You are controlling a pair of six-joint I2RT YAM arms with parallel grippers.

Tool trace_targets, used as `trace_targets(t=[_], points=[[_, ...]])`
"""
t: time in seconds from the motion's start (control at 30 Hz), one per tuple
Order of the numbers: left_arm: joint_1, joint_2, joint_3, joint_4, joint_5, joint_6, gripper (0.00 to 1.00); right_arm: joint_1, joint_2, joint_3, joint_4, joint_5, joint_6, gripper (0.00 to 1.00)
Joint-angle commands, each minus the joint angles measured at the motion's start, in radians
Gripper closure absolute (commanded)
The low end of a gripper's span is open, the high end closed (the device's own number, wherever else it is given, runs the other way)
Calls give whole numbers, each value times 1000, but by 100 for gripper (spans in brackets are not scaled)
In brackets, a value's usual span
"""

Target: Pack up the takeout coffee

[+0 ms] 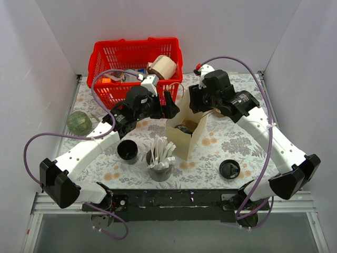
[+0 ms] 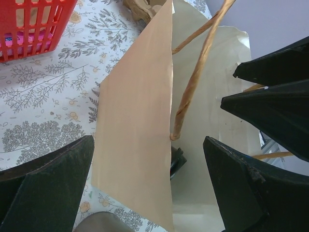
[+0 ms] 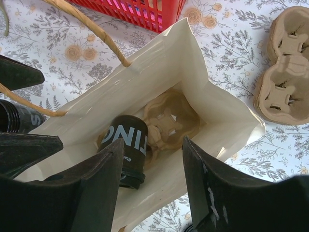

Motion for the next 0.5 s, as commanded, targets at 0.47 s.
trace_targets(t=[0.47], points=[[3,87,85,-28,17,70,15,-30,-26,-58,56,-53,8,39]])
